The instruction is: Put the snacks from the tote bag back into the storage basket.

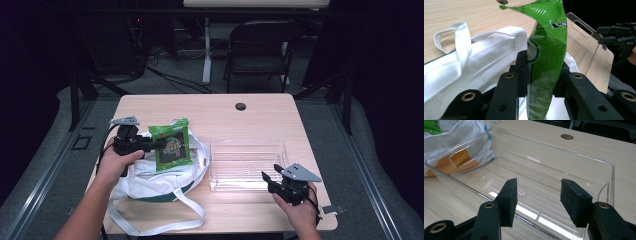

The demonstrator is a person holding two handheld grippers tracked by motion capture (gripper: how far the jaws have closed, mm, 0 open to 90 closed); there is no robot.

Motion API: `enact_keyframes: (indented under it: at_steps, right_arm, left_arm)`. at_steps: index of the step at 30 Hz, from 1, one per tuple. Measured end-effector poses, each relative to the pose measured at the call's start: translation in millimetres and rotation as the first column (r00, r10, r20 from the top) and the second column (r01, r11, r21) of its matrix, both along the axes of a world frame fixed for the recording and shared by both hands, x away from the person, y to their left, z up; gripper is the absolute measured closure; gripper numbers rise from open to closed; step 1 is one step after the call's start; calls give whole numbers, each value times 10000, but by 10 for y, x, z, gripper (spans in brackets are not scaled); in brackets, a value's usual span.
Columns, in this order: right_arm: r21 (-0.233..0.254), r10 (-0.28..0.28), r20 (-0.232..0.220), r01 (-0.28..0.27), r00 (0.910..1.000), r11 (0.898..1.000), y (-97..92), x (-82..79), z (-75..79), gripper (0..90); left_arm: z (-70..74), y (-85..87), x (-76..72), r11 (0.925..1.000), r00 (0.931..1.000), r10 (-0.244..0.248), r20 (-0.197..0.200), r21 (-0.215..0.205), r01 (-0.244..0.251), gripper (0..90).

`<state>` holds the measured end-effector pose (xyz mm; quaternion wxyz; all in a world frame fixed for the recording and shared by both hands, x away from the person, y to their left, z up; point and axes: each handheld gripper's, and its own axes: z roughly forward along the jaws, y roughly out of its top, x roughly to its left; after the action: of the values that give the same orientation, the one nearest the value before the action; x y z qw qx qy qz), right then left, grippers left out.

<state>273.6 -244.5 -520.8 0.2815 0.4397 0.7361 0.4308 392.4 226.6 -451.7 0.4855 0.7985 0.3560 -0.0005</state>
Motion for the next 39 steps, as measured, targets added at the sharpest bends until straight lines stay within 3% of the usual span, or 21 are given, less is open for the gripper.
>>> enact_keyframes:
  at_steps: [11, 25, 35, 38, 39]
  right_arm:
    - [-46, 50, 25, -50, 10000, 10000, 5, -4, 10, 479]
    - [-762, 794, -7, -793, 9968, 9939, 85, 24, 101, 472]
    - [-784, 897, -434, -929, 9950, 9926, 108, 91, 211, 510]
    - [-1021, 978, -558, -1032, 9936, 9894, 107, 109, 221, 523]
    - [-991, 1106, -779, -1181, 9908, 9880, 101, 135, 225, 533]
  left_arm:
    - [58, -66, 21, 9999, 9998, -103, 158, -9, 103, 725]
    - [161, -253, 80, 9989, 9982, -454, 390, -104, 458, 725]
    - [207, -416, 125, 9966, 9952, -784, 587, -215, 797, 725]
    - [212, -441, 123, 9963, 9947, -813, 634, -236, 829, 725]
    - [219, -462, 122, 9962, 9946, -813, 650, -269, 832, 725]
